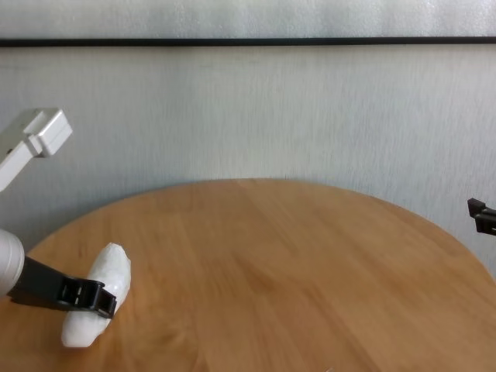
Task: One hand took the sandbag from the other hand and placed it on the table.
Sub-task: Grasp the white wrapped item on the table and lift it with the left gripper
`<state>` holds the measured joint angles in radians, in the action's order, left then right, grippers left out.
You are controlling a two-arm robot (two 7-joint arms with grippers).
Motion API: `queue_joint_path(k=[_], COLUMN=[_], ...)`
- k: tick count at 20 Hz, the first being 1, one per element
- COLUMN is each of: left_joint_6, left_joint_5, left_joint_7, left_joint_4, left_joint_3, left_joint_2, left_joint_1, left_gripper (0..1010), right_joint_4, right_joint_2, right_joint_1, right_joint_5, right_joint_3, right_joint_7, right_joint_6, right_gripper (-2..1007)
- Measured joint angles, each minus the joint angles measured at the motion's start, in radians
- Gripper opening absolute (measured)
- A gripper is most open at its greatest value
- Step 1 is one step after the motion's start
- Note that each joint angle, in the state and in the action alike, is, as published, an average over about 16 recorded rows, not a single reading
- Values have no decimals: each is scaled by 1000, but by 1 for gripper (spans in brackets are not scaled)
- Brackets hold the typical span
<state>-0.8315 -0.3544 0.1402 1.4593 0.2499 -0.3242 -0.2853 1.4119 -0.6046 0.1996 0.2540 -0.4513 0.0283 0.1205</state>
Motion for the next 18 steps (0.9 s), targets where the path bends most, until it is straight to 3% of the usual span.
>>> queue_joint_path(k=[18], left_joint_6=[0], left_joint_5=[0], left_joint_7=[0], left_joint_4=[0], left_joint_3=[0], left_joint_2=[0], left_joint_1=[0], left_gripper=[360], right_joint_4=[0], right_joint_2=[0], right_joint_1=[0], right_joint_5=[0], right_joint_3=[0], right_joint_7=[0], right_joint_6=[0], right_gripper=[1001])
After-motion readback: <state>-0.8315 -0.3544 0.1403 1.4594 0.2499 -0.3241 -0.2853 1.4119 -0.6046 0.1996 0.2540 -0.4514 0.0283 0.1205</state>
